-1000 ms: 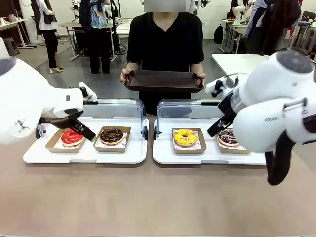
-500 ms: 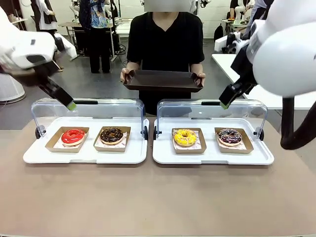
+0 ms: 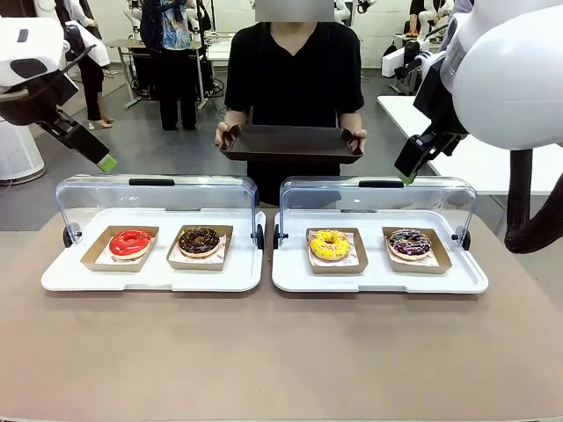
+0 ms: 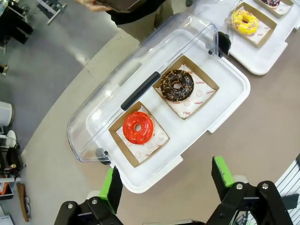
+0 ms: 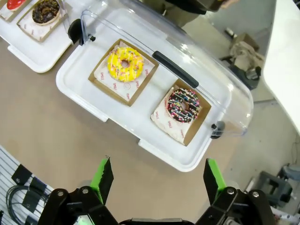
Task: Provide the desired donut to the person.
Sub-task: Pick up and lift the Paper togo box containing the Donut pointed at by the person.
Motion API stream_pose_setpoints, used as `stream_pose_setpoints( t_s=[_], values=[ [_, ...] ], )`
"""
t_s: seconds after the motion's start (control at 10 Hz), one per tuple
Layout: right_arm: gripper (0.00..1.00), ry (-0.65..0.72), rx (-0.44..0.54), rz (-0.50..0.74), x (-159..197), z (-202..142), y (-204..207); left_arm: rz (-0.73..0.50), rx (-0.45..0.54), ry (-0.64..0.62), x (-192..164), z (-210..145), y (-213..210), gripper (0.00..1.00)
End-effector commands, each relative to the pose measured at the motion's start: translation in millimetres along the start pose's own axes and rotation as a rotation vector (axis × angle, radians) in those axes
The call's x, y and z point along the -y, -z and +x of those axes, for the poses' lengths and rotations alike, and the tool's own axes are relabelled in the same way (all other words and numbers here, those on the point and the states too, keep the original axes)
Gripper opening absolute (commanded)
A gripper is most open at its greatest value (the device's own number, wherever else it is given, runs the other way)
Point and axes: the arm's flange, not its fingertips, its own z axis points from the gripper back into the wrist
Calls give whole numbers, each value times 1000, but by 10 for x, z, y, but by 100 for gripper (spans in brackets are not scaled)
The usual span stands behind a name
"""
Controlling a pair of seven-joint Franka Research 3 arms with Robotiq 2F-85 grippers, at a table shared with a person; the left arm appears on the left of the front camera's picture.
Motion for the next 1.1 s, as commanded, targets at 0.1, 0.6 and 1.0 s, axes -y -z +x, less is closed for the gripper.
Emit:
stream_pose_setpoints(
  t_s=[0.1,0.6,1.0],
  values=[
    [100,3,9,38,-4,11,-13,-19,-13,-2,12,36,5,100],
    [100,-53,228,357,799,-354,115,-309,102,78,-594,-111,8,100],
    [100,-135,543,609,1579,-889,369,-546,242,149,-1172,-390,-14,100]
  ],
)
